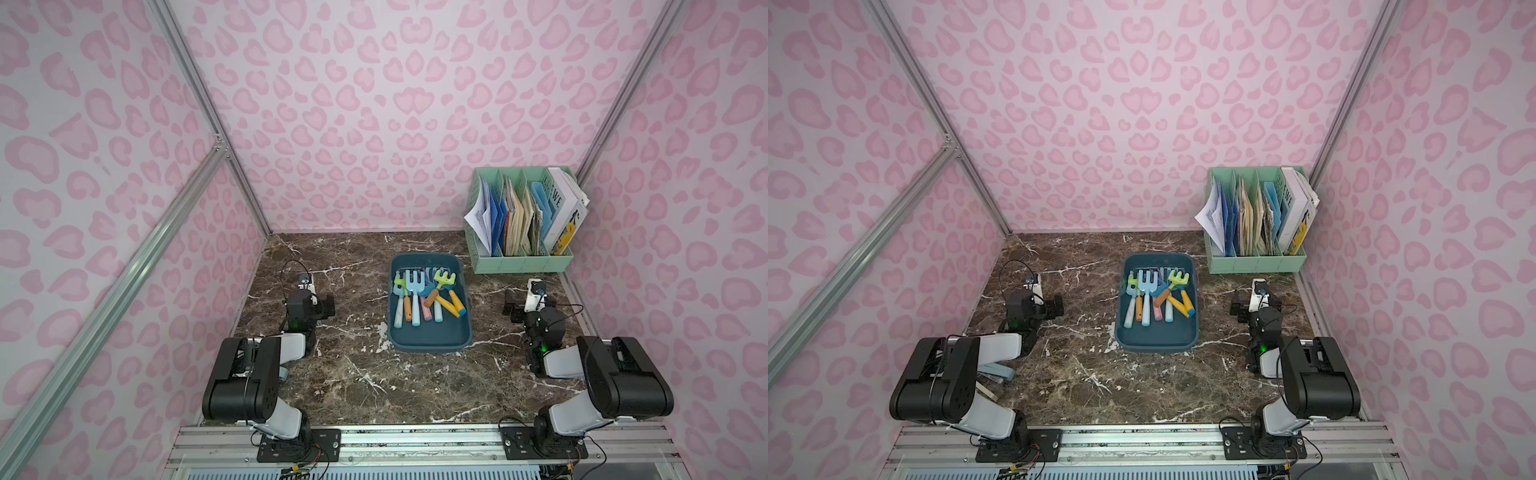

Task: Take the hand rake out of the storage box
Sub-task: Pick up the rake from the storage box.

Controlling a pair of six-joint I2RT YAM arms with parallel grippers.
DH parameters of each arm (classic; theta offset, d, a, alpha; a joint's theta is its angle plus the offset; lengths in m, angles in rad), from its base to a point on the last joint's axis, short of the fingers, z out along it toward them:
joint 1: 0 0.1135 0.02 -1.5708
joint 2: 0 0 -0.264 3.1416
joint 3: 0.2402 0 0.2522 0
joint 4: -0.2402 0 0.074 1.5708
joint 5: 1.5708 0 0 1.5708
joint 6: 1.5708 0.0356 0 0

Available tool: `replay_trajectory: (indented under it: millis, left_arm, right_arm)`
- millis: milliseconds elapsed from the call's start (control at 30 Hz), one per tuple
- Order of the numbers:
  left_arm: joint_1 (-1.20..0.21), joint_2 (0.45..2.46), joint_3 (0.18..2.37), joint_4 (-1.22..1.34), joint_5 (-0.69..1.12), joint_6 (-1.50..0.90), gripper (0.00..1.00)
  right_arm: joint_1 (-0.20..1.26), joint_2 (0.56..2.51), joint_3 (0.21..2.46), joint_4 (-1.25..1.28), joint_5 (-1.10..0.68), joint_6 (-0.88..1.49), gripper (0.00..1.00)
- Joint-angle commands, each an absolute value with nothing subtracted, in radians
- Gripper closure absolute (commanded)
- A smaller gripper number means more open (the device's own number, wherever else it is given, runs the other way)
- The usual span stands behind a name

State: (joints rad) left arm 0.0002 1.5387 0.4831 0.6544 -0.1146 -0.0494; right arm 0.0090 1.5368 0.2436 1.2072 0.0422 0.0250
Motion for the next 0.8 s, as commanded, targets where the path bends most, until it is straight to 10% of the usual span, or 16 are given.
replay_trajectory:
  millis: [0, 500, 767]
  left_arm:
    - [0.001, 1.531, 0.479, 0.673, -0.107, -0.046, 0.01]
    - [-0.001, 1.524, 0.476, 0.673, -0.12, -0.049, 0.01]
    - [-0.029, 1.389, 0.815, 0.019, -0.215, -0.178, 0.01]
  right_arm:
    - [0.01, 1.532, 0.242, 1.225, 0.046, 0.021, 0.01]
    - [0.011, 1.525, 0.237, 1.233, 0.042, 0.014, 0.01]
    - [0.069, 1.341, 0.463, 0.655, 0.067, 0.06, 0.01]
